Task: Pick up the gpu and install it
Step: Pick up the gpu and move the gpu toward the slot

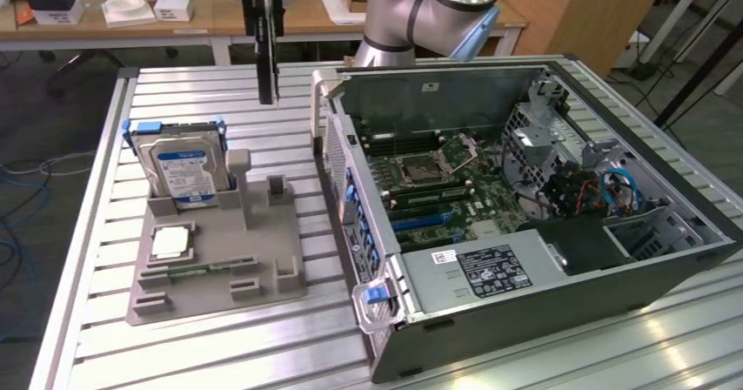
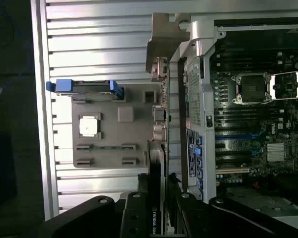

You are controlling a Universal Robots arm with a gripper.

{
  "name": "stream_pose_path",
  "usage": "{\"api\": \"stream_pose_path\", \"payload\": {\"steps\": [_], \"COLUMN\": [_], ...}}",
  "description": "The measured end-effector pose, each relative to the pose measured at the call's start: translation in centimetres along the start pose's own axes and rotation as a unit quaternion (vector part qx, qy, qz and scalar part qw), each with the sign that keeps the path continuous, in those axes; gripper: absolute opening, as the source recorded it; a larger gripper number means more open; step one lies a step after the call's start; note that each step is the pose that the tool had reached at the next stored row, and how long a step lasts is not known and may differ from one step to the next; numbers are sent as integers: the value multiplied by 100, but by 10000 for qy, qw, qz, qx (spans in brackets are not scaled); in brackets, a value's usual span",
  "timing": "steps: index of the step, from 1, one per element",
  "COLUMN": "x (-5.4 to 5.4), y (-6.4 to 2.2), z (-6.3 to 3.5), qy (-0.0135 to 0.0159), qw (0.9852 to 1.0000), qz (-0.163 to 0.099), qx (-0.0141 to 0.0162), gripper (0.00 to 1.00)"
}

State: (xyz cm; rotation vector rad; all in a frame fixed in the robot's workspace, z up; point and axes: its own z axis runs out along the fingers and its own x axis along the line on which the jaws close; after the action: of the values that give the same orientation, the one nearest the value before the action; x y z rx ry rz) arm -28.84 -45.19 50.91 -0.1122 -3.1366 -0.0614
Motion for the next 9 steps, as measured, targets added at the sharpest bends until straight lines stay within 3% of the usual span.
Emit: {"api": "stream_pose_path", "payload": {"steps": [9], "x": [0], "y": [0], "z": [0], "qy": [0], "qw": [10000], "qz": [0], "qx": [0], "gripper": [26]}}
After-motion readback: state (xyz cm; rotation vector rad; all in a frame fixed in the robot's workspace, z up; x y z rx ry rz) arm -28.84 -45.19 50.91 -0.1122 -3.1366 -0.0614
